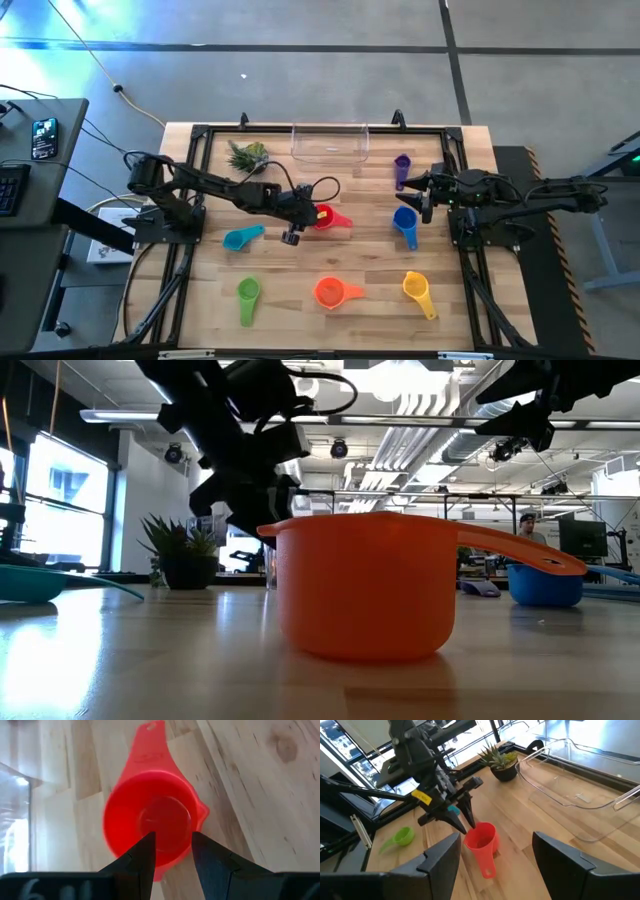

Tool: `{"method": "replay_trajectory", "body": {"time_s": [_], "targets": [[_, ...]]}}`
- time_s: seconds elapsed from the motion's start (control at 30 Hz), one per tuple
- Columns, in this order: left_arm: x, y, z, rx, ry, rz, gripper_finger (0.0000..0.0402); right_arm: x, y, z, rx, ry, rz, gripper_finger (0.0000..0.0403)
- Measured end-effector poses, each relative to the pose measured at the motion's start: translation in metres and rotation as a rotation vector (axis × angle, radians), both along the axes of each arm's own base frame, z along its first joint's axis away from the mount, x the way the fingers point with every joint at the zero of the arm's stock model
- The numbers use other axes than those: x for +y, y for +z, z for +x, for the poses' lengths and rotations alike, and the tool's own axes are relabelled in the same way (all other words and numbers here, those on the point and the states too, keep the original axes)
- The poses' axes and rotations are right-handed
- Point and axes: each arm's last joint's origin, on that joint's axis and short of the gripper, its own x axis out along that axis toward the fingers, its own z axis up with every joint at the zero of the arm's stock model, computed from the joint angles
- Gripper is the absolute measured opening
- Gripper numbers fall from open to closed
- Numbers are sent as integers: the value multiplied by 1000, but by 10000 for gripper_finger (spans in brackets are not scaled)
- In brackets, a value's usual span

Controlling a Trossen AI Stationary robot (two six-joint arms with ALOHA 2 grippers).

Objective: Nest measuring cups in basket
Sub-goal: Stack the red measuring cup on the orange measuring cup

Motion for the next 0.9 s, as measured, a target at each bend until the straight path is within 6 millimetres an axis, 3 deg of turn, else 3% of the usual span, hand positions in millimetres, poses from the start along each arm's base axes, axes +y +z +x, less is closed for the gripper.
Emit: {"method": "replay_trajectory", "body": {"time_s": [0.17, 0.67, 0.9], "targets": [[-3, -7, 1, 30, -32, 18, 115, 0, 0, 0, 2, 0, 0, 239], [-4, -5, 1, 20, -74, 48, 115, 0, -1, 0, 7, -1, -1, 239], [-2, -19, 4, 56, -67, 32, 115, 0, -1, 0, 7, -2, 1, 239]]}}
